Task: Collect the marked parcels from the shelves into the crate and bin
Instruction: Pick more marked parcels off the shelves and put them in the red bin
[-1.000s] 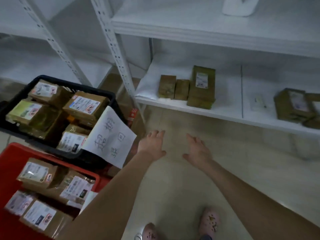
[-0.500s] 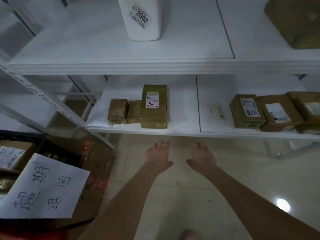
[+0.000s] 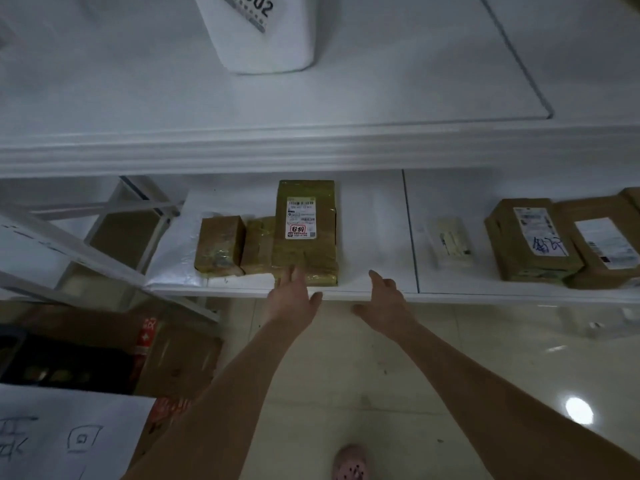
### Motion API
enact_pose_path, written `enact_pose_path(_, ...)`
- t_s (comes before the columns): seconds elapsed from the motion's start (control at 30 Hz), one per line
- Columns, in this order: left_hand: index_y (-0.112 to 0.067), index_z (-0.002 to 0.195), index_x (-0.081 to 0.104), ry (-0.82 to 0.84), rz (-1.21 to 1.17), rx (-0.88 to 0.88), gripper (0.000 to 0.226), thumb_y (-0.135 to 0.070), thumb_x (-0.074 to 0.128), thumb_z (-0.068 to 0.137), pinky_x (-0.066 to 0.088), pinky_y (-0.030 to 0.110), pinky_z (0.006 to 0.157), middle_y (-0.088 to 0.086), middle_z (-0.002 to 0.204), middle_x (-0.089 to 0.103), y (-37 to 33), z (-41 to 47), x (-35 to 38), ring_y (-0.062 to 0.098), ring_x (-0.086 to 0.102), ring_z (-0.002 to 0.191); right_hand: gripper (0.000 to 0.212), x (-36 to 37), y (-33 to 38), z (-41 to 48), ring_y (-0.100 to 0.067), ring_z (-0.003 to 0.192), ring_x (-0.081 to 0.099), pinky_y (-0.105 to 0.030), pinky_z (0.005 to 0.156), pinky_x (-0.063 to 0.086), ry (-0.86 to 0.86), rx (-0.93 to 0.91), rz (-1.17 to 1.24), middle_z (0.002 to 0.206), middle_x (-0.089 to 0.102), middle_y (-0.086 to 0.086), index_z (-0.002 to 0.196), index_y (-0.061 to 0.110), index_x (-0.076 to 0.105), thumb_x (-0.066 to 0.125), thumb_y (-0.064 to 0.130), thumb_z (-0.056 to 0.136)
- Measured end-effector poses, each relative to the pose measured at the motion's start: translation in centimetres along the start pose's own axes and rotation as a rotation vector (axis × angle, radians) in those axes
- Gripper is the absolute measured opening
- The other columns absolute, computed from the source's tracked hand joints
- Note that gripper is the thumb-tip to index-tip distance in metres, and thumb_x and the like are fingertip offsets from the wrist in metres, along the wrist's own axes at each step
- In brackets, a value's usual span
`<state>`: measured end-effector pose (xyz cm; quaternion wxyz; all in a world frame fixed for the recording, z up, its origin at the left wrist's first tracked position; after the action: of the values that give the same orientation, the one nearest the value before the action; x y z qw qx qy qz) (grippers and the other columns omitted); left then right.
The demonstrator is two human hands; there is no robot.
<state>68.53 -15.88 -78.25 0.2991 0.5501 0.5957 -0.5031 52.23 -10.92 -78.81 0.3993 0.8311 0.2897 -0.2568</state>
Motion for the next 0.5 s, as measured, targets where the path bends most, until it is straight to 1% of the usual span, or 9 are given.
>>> enact_pose_path(0.07, -0.01, 0.148, 0.021, -0.058, -0.124, -0.061, 0.072, -0.037, 0.057, 0.092, 0.042, 0.043, 0.104, 0.011, 0.148, 0.032, 1.6, 2.0, 0.8, 0.029, 0.039, 0.132, 0.088, 1.3, 0.6, 2.6, -0.03, 0.136, 0.034, -0.038, 0.107, 0.036, 0.032, 0.003, 0.09, 0.151, 0.026, -0.012, 0.153, 0.018, 0.011, 0.067, 0.035, 0.087)
enact_pose_path(0.13, -0.011, 0.151, 0.011, -0.094, -0.195, -0.114, 0.083, -0.038, 0.06, 0.09, 0.039, 0.047, 0.106, 0.013, 0.153, 0.026, 3.1, 4.0, 1.3, 0.031, 0.035, 0.136, 0.089, 2.7, 1.1, 4.8, -0.027, 0.138, 0.031, -0.031, 0.104, 0.033, 0.085, 0.008, 0.225, 0.154, 0.024, -0.01, 0.153, 0.018, 0.012, 0.069, 0.034, 0.086)
enact_pose_path(0.2, -0.012, 0.152, 0.004, -0.102, -0.273, -0.176, 0.09, -0.037, 0.062, 0.089, 0.037, 0.05, 0.106, 0.014, 0.156, 0.02, 4.4, 6.3, 1.6, 0.033, 0.032, 0.138, 0.085, 3.5, 1.8, 6.8, -0.027, 0.136, 0.034, -0.026, 0.097, 0.033, 0.116, -0.001, 0.342, 0.151, 0.027, -0.01, 0.151, 0.017, 0.018, 0.07, 0.029, 0.085)
enact_pose_path(0.23, -0.012, 0.152, 0.002, -0.095, -0.321, -0.21, 0.091, -0.037, 0.063, 0.089, 0.036, 0.052, 0.106, 0.014, 0.156, 0.018, 4.9, 7.4, 1.6, 0.034, 0.032, 0.138, 0.082, 3.8, 2.0, 7.7, -0.027, 0.135, 0.036, -0.025, 0.097, 0.034, 0.112, -0.015, 0.395, 0.15, 0.03, -0.011, 0.15, 0.017, 0.022, 0.071, 0.026, 0.085)
enact_pose_path(0.3, -0.011, 0.152, 0.002, -0.078, -0.387, -0.25, 0.092, -0.035, 0.064, 0.088, 0.038, 0.054, 0.106, 0.014, 0.156, 0.02, 5.6, 9.4, 2.0, 0.036, 0.035, 0.136, 0.08, 3.8, 2.1, 9.4, -0.025, 0.133, 0.038, -0.023, 0.097, 0.033, 0.079, -0.041, 0.472, 0.148, 0.034, -0.01, 0.148, 0.016, 0.025, 0.072, 0.022, 0.084)
enact_pose_path(0.37, -0.01, 0.152, 0.006, -0.061, -0.416, -0.257, 0.089, -0.031, 0.064, 0.087, 0.04, 0.05, 0.105, 0.014, 0.153, 0.025, 5.6, 10.5, 2.6, 0.036, 0.039, 0.133, 0.076, 3.8, 2.0, 10.3, -0.019, 0.129, 0.041, -0.013, 0.087, 0.028, 0.067, -0.075, 0.507, 0.14, 0.042, -0.005, 0.147, 0.015, 0.029, 0.071, 0.017, 0.084)
enact_pose_path(0.4, -0.009, 0.15, 0.01, -0.056, -0.424, -0.256, 0.085, -0.028, 0.064, 0.087, 0.041, 0.048, 0.103, 0.014, 0.15, 0.027, 5.3, 10.7, 3.0, 0.036, 0.041, 0.13, 0.073, 3.8, 2.0, 10.5, -0.016, 0.125, 0.044, -0.011, 0.084, 0.029, 0.075, -0.092, 0.525, 0.132, 0.046, -0.001, 0.145, 0.016, 0.032, 0.071, 0.014, 0.084)
enact_pose_path(0.43, -0.009, 0.149, 0.013, -0.053, -0.432, -0.257, 0.081, -0.026, 0.063, 0.087, 0.041, 0.046, 0.1, 0.015, 0.148, 0.028, 4.8, 10.7, 3.4, 0.036, 0.042, 0.128, 0.071, 4.0, 1.9, 10.7, -0.013, 0.121, 0.049, -0.012, 0.085, 0.034, 0.083, -0.102, 0.552, 0.125, 0.051, 0.005, 0.143, 0.018, 0.036, 0.073, 0.013, 0.082)
enact_pose_path(0.5, -0.008, 0.148, 0.018, -0.051, -0.44, -0.269, 0.076, -0.023, 0.061, 0.088, 0.041, 0.043, 0.099, 0.016, 0.145, 0.029, 3.7, 10.3, 4.1, 0.036, 0.043, 0.125, 0.069, 4.0, 1.1, 10.9, -0.017, 0.116, 0.058, -0.022, 0.089, 0.045, 0.052, -0.09, 0.599, 0.121, 0.061, 0.005, 0.138, 0.021, 0.043, 0.077, 0.021, 0.078)
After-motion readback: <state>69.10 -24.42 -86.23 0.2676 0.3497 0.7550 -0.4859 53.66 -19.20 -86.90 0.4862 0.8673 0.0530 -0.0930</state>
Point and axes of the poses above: each hand's wrist, its own z-axis towards the middle knuckle, its own x-axis out of the palm, y = z × x, the point moved 2 cm from there along z, towards the middle knuckle
